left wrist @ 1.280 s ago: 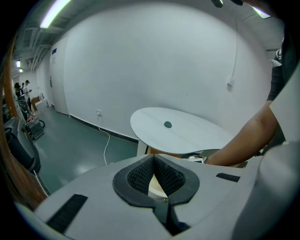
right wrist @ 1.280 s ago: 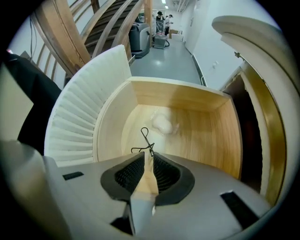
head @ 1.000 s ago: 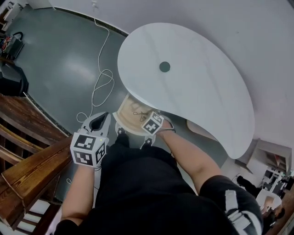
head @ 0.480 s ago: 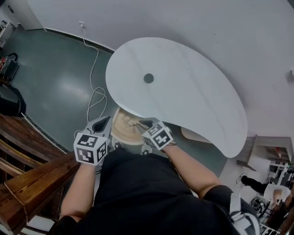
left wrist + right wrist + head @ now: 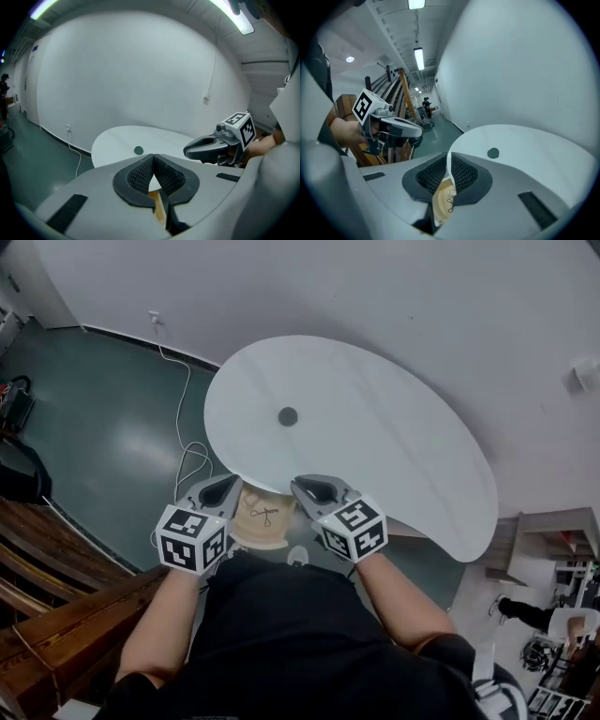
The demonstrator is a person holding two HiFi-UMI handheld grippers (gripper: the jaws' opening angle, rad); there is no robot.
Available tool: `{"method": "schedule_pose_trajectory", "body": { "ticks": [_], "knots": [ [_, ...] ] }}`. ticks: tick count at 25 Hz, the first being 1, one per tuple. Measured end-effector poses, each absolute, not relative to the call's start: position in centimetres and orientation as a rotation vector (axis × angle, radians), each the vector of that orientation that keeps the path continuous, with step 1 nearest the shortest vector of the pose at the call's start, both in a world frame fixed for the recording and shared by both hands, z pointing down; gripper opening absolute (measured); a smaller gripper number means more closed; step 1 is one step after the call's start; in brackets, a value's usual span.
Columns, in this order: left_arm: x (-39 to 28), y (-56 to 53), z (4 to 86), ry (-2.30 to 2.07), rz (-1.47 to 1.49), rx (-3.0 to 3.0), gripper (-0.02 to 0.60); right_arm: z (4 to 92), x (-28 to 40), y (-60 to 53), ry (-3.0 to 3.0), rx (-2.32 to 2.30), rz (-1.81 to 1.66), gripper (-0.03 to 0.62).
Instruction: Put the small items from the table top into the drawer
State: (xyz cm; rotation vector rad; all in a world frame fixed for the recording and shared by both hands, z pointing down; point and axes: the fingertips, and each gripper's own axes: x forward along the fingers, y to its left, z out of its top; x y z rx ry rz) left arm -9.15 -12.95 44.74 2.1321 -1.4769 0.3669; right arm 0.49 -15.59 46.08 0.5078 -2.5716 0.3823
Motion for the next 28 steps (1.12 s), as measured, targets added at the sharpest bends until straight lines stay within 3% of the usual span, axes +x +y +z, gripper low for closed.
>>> {"method": "schedule_pose_trajectory", "body": {
  "ticks": [14,28],
  "knots": [
    [-7.7,-13.0,43.4,-1.470,0.407,2.234,0.015,43.0,4.3,-17.6,-2.675,0.719,0.623,0.009],
    [-9.2,-13.0,43.4,-1.506,0.436,2.230,0.015,43.5,2.8,-20.8,-2.654,0.748,0.558,0.009]
  ]
}}
